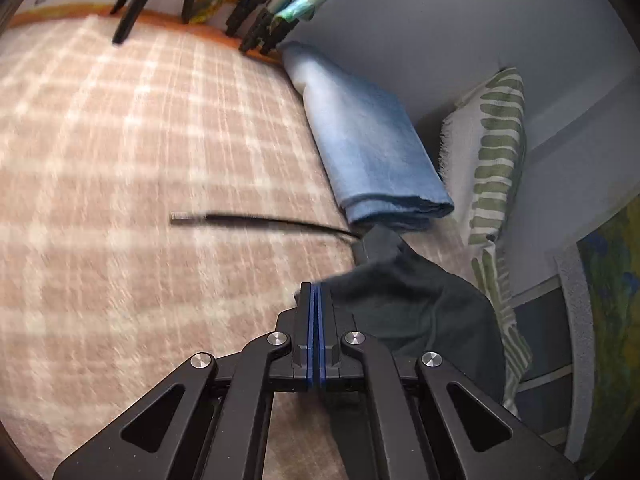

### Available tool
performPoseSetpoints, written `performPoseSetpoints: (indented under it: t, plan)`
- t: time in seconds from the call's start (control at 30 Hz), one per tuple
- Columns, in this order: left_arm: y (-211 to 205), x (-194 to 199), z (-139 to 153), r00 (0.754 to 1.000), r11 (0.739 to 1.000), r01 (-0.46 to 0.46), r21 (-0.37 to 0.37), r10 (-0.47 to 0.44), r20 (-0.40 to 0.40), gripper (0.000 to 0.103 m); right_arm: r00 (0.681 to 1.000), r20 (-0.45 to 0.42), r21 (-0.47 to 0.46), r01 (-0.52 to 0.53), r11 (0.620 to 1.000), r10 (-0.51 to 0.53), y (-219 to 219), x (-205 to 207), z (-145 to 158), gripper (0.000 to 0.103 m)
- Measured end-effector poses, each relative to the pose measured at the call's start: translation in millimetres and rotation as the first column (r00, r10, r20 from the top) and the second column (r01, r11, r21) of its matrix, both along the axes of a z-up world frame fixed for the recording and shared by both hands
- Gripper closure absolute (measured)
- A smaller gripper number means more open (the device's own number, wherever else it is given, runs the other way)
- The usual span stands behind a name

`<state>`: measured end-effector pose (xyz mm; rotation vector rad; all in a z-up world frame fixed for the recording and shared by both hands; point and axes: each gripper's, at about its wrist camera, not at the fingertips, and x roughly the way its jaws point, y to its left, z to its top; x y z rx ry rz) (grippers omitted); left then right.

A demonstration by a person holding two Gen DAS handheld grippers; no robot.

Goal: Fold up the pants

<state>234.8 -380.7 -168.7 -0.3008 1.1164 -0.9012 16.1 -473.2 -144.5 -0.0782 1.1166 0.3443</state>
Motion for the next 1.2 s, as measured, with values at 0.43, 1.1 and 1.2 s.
performPoseSetpoints:
  t: [0.43,1.1,1.2]
  plan:
    - [13.2,-19.5,25.1,0.996,0.996,0.076,0.038,-0.078,0.052,0.073,0.984,0.077,0.223,0.14,0.965,-0.16,-65.9,-12.2,35.5,0.058]
    - [0.8,-81.2,2.6,0.988,0.99,0.143,0.015,-0.142,-0.059,0.059,0.885,-0.103,0.395,0.455,0.798,-0.454,-267.1,28.7,4.5,0.017]
    - [-0.7,-80.9,0.0,0.988,0.989,0.143,0.026,-0.141,-0.062,0.059,0.891,-0.135,0.428,0.447,0.785,-0.434,-270.6,31.5,-7.6,0.017]
